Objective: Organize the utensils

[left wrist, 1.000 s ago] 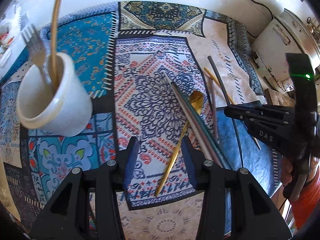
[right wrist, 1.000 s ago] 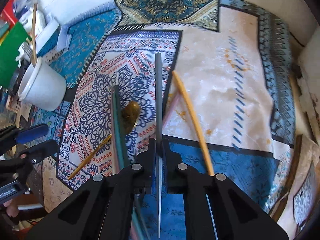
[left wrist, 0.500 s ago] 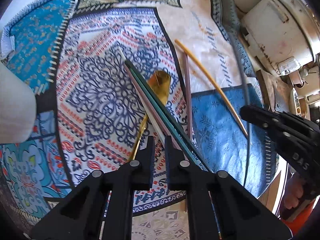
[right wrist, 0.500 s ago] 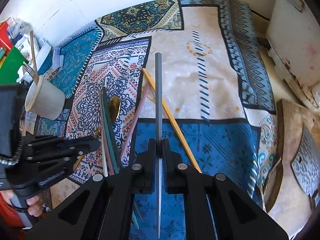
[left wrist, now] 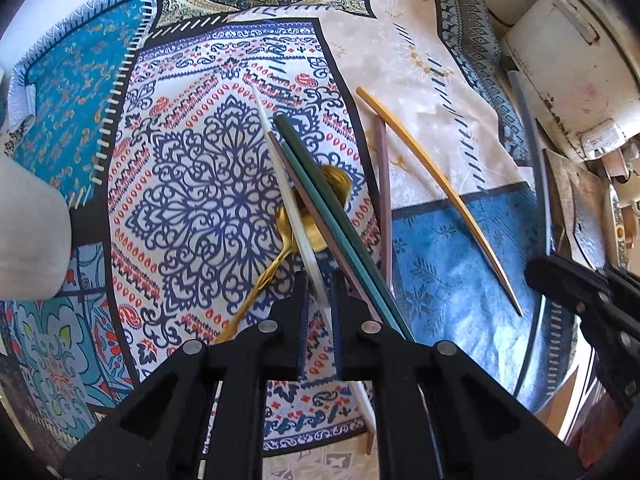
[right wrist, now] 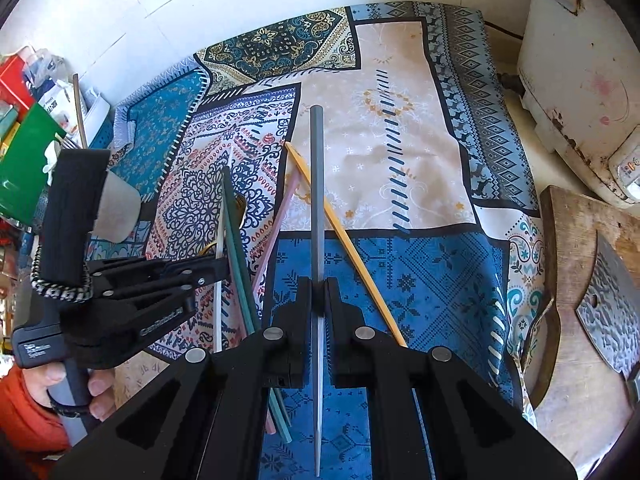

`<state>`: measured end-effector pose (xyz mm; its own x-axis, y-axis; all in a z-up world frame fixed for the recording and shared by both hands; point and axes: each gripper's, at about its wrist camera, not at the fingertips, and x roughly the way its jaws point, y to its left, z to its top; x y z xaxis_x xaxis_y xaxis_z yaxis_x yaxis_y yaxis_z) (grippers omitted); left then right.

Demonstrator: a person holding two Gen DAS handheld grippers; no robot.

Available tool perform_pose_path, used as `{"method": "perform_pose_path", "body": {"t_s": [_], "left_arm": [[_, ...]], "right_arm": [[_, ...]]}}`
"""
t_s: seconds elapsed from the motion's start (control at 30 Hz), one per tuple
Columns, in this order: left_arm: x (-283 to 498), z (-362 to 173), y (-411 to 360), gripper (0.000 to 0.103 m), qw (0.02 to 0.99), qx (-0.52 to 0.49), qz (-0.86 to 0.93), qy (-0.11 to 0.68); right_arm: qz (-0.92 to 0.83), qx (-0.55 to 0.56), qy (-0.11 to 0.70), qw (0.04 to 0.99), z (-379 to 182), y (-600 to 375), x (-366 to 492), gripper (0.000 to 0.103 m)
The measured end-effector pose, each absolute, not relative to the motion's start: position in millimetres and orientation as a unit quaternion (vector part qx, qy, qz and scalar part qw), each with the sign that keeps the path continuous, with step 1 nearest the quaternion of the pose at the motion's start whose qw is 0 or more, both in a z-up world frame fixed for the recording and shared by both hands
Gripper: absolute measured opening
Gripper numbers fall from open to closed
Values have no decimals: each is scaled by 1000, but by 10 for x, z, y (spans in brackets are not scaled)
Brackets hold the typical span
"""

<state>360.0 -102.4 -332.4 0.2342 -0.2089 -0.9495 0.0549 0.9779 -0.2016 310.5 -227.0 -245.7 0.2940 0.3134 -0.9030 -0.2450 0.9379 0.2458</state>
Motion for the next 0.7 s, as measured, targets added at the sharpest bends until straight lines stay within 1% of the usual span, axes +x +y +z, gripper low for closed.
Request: {"method": "perform_pose_path", "body": {"t_s": [0.17, 0.2, 0.27, 0.57, 0.7], "left_arm": [[3691, -3336, -1078, 7, 782, -58, -84, 614], [3723, -3337, -1083, 5, 782, -61, -86, 615], [3700, -3306, -1042, 4, 784, -63, -88, 611], [3374, -3084, -778, 4, 804, -61, -92, 585], [3233, -3110, -660, 4, 796, -49, -97, 595]], "right_arm": [[175, 34, 563, 807, -2426, -2269, 3093, 6], [177, 36, 561, 808, -2411, -2269, 3087, 6], [177, 37, 558, 810, -2385, -2266, 3074, 6], [184, 40, 540, 820, -2247, -2177, 3099, 6], [189, 32, 537, 821, -2211, -2092, 3104, 6]]}}
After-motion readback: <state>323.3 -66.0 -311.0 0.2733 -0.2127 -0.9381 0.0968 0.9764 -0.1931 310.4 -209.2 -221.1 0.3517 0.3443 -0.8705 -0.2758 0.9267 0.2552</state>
